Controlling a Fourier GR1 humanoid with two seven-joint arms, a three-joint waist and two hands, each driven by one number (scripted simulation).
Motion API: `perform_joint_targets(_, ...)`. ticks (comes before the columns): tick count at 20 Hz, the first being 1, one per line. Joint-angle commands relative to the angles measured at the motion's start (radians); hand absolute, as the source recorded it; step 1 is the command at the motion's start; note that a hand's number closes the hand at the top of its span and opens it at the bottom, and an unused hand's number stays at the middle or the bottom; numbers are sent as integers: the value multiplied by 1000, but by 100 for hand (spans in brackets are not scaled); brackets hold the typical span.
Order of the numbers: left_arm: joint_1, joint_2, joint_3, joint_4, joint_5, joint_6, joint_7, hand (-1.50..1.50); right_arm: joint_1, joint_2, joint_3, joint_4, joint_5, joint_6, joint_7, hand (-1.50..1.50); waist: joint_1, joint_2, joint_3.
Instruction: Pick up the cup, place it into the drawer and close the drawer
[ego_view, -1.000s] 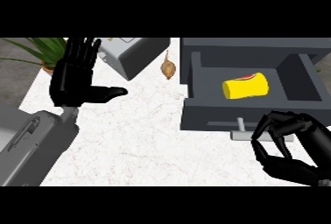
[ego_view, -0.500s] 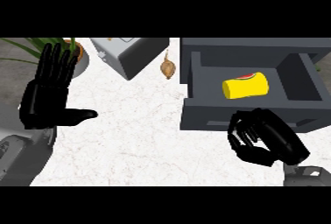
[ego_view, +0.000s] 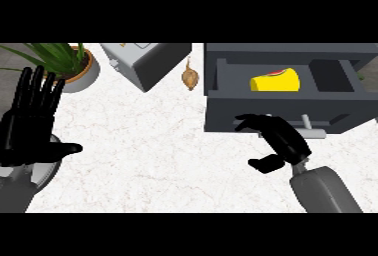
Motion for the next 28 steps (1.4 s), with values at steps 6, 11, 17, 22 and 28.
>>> perform_joint_targets(6, 63, -12, 91, -15, -22, -103, 24, -150, -297, 57, -105, 502, 45, -74, -133, -150, 3, 2, 0)
perform_joint_targets(11, 66, -8, 136, 51, -16, -174, 22, -150, -425, 42, -184, 753, 22, -112, -256, -150, 9, 7, 1)
perform_joint_targets(17, 61, -51, 111, 24, -50, -171, 18, -150, -615, -7, -259, 989, 15, -107, -302, -150, 37, 18, 2)
perform_joint_targets(22, 64, -78, 97, 60, -86, -188, -14, -150, -684, -27, -274, 1071, 20, -86, -302, -150, 47, 26, 2)
perform_joint_targets(28, 39, -50, 117, 42, -75, -203, 22, -150, -725, -92, -307, 1128, 5, -79, -359, -150, 66, 33, 3)
